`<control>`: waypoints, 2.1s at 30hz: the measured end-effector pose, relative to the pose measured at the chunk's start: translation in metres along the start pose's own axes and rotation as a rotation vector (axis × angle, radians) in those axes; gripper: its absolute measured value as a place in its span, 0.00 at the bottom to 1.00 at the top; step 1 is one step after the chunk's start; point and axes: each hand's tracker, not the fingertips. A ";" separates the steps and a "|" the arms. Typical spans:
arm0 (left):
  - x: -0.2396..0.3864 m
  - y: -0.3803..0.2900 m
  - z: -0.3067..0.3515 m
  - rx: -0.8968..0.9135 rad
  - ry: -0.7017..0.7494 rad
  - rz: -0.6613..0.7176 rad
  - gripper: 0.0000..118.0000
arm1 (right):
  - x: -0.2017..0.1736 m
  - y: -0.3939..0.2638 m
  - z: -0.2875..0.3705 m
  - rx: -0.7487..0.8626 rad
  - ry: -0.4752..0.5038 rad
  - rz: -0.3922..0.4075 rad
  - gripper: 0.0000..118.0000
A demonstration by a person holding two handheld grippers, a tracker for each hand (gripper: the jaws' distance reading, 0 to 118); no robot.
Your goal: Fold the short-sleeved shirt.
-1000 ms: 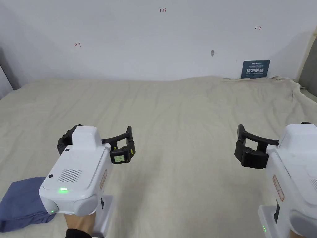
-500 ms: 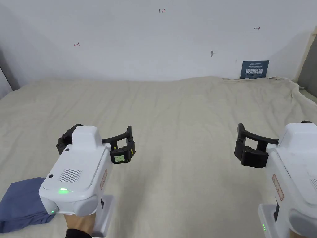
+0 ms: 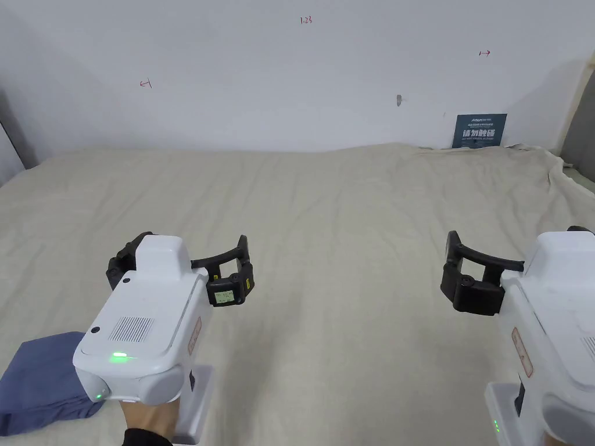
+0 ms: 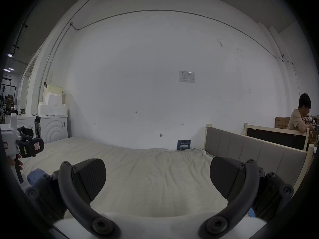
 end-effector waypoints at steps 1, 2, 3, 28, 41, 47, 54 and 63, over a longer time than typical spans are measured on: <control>0.000 0.000 0.000 0.000 -0.001 0.001 1.00 | 0.000 0.000 0.000 0.000 -0.001 0.000 1.00; 0.000 0.000 0.000 0.000 -0.001 0.002 1.00 | 0.000 0.000 0.000 0.001 -0.002 0.002 1.00; 0.000 0.000 0.000 0.001 -0.001 0.002 1.00 | 0.000 0.000 0.000 0.000 -0.002 0.002 1.00; -0.002 0.000 0.000 -0.002 -0.006 -0.008 1.00 | -0.002 0.001 -0.001 0.004 -0.005 0.005 1.00; -0.003 0.002 0.001 0.000 -0.009 -0.004 1.00 | -0.002 0.006 -0.004 -0.041 -0.015 -0.010 1.00; -0.004 0.004 0.003 0.001 -0.011 0.008 1.00 | -0.003 0.015 -0.010 -0.156 -0.068 -0.087 1.00; -0.007 0.006 0.003 0.008 -0.008 0.023 1.00 | -0.001 0.033 -0.028 -0.510 -0.171 -0.209 0.99; -0.008 0.006 0.003 0.011 -0.008 0.029 1.00 | -0.003 0.032 -0.024 -0.469 -0.157 -0.249 0.99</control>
